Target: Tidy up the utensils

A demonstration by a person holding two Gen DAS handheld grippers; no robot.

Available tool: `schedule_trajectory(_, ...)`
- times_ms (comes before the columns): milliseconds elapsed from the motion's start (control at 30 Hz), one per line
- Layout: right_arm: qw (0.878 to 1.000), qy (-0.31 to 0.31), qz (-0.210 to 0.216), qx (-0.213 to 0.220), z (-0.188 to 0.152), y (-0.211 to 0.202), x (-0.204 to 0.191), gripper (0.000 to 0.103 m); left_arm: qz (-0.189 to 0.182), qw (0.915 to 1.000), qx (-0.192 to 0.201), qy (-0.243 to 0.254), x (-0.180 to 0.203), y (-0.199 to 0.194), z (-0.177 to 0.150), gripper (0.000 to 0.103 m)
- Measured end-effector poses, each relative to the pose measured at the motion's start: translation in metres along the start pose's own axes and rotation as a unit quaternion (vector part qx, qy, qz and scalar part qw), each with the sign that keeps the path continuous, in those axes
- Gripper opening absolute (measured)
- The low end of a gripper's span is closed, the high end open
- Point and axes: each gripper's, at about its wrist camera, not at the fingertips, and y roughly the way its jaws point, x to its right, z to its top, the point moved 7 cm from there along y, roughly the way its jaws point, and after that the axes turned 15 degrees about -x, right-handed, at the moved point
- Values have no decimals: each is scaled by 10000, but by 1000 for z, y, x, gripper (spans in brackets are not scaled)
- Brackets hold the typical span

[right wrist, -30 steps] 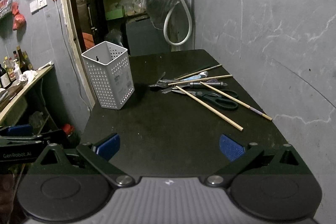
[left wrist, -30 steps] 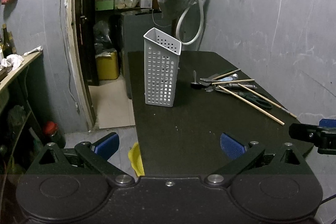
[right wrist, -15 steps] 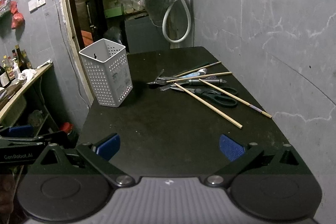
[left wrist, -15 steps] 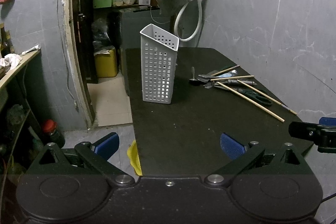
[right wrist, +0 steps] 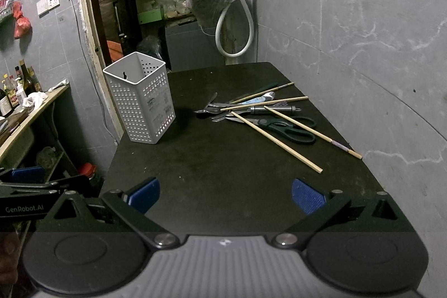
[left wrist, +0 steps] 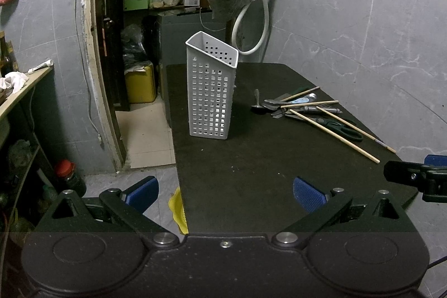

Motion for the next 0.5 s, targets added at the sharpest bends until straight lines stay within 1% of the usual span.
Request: schedule_trajectory(500,10000,-3,-56,-64,6,6,-2,103,-72,9999,-79,-3,-5,9,3,102)
